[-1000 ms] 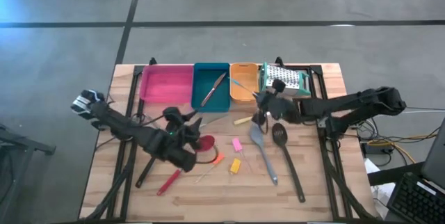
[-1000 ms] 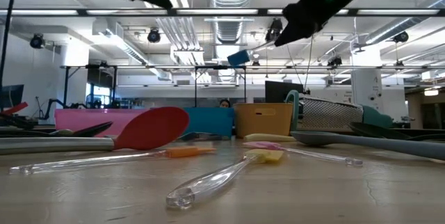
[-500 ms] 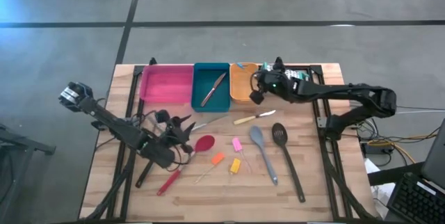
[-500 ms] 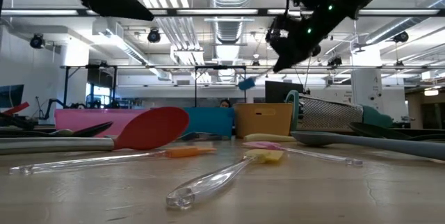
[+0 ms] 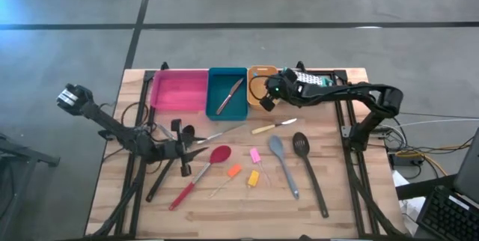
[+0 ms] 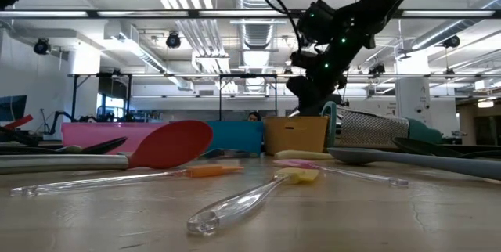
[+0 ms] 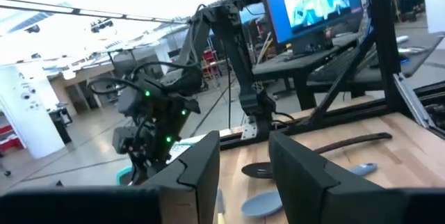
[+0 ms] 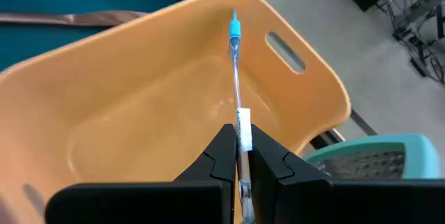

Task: Pick & Place Kitchen Items
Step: Put the blue spatula into the yellow bin, then put the gray serving spoon into the pink bin

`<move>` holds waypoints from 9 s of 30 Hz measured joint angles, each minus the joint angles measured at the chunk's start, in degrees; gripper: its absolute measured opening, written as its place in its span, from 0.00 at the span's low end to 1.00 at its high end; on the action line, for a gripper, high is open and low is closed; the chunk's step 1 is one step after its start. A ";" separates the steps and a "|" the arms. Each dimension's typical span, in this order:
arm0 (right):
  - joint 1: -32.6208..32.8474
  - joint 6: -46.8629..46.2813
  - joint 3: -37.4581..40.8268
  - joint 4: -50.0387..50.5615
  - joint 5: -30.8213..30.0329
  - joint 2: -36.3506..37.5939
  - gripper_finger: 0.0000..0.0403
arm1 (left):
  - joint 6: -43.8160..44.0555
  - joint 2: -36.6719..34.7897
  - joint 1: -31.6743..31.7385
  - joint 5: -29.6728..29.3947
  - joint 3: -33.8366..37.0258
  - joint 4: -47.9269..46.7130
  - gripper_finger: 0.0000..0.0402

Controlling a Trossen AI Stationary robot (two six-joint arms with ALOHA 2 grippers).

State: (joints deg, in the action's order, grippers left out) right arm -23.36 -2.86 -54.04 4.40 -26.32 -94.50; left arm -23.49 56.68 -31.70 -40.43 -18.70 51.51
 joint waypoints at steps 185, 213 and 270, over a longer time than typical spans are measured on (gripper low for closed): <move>44.59 14.65 9.31 -58.31 24.07 8.25 0.08 | 8.38 -0.09 3.34 13.00 -0.36 -5.03 0.32; 38.28 18.58 7.80 -59.55 27.63 8.20 0.08 | 1.27 28.35 11.74 13.88 -26.98 -7.98 0.32; 36.46 18.30 7.90 -59.76 27.80 8.16 0.08 | 6.67 32.20 16.72 24.33 -31.65 -8.93 0.19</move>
State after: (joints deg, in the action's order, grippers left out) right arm 13.10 15.44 -46.14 -55.36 1.48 -86.35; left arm -16.82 88.88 -14.98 -16.10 -50.35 42.58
